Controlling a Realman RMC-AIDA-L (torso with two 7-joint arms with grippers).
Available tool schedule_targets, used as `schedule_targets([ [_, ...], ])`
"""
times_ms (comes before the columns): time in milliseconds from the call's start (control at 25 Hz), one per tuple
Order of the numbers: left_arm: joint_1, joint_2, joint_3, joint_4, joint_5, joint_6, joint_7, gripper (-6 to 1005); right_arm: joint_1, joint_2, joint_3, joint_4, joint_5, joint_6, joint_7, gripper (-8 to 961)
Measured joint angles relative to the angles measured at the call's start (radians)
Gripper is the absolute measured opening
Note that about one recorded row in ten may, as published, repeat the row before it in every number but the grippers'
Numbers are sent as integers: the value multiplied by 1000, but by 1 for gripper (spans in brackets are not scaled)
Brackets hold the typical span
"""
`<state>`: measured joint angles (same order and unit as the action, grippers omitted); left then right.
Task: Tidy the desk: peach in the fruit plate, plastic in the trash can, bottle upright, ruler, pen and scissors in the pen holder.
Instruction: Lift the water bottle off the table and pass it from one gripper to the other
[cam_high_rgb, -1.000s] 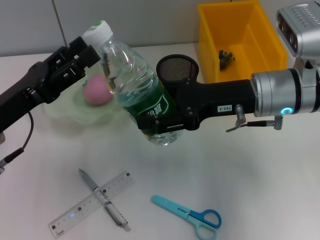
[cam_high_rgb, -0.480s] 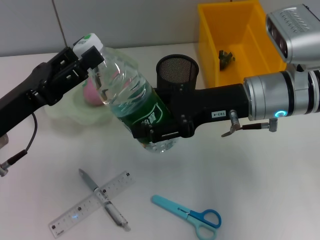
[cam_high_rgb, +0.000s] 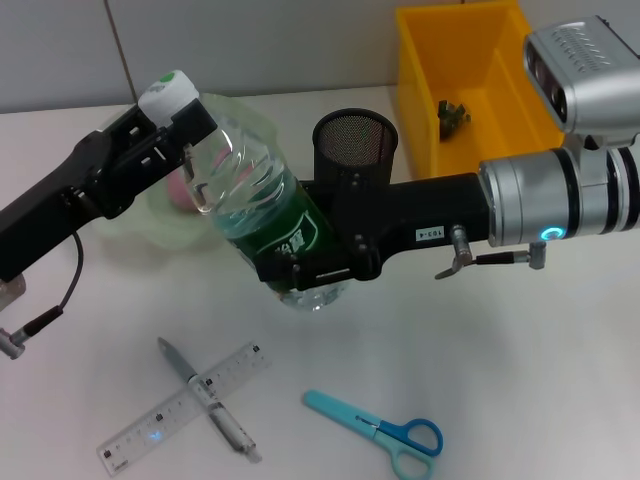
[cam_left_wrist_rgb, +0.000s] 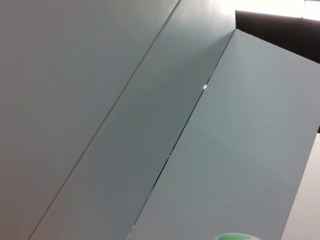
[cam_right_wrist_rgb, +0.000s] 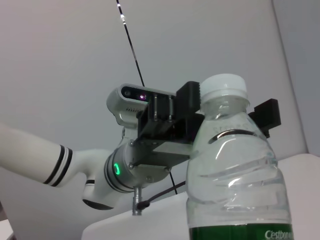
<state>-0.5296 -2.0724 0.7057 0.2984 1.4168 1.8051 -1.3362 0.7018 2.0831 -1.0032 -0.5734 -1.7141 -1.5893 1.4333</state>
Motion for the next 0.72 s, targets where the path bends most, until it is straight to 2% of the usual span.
schedule_targets([
  [560,5,0,0,-13,6,14,42,807,1,0,-22,3,-1,16,-3,769],
  [680,7,0,0,-21,7,3,52,673,-8,-1,-25,3,-3,17,-4,769],
  [720,7,0,0,-21,7,3,52,673,-8,-1,-25,3,-3,17,-4,769],
])
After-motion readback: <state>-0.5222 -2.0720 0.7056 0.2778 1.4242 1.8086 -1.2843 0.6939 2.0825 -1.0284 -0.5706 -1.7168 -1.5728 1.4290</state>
